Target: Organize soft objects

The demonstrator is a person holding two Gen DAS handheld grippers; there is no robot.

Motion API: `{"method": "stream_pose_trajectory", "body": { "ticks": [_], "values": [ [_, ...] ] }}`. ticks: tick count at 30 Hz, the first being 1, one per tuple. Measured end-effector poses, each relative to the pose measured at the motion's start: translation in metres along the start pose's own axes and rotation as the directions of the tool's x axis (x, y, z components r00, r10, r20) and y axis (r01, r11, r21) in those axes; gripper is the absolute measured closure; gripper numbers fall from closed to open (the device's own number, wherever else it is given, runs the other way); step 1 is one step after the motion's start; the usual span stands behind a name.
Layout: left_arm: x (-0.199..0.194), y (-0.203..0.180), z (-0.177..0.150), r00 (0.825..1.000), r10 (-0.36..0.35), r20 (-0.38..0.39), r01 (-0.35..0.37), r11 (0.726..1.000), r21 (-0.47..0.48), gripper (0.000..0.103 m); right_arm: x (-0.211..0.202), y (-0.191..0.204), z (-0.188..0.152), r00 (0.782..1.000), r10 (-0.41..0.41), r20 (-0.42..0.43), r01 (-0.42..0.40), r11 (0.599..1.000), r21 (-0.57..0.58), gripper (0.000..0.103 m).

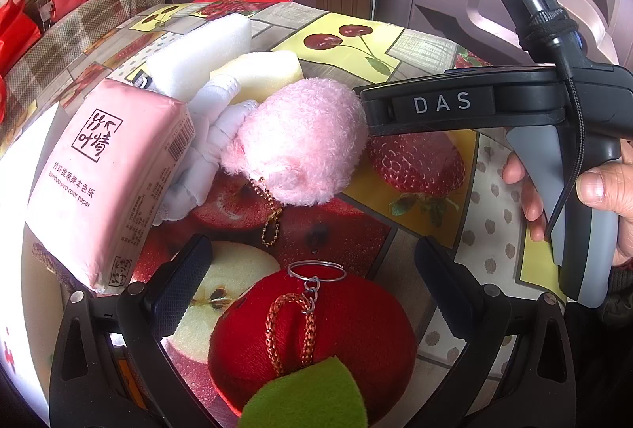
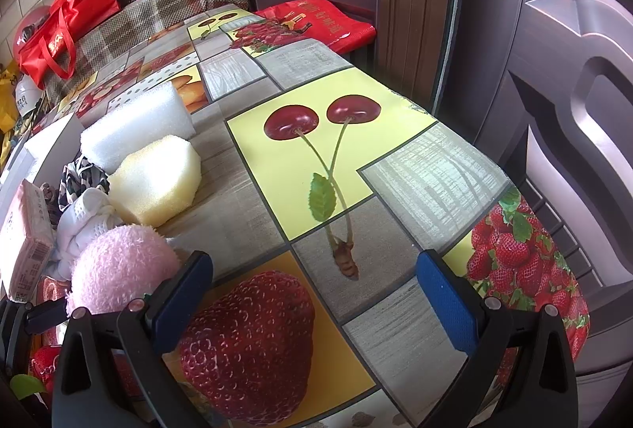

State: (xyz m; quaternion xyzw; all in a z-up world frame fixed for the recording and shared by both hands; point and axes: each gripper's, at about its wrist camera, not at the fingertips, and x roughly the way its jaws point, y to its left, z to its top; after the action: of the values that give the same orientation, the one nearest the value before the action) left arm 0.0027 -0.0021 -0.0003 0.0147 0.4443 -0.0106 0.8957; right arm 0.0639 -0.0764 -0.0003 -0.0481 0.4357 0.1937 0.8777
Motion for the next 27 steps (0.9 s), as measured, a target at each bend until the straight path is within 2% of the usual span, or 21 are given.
{"method": "stream_pose_trajectory", "body": {
  "ticks": [22,24,27],
  "values": [
    [-0.002,-0.002,0.000,1.000,-0.010,0.007,0.010,1.000,0.000,0.001,0.000,0.001,0.000,1.000,0.002,-0.001,-0.002,1.000,-0.005,0.000],
    [-0.014,-0.001,-0.004,0.998,-0.048,0.051,0.049,0.999,-0.016,0.001,0.000,0.001,0.000,1.000,0.004,0.000,-0.004,1.000,-0.003,0.000],
    [-0.048,0.000,-0.005,0.982,-0.083,0.169,0.090,0.995,-0.033,0.001,0.000,0.000,0.000,1.000,0.011,0.002,-0.011,1.000,0.001,0.000]
  ]
}}
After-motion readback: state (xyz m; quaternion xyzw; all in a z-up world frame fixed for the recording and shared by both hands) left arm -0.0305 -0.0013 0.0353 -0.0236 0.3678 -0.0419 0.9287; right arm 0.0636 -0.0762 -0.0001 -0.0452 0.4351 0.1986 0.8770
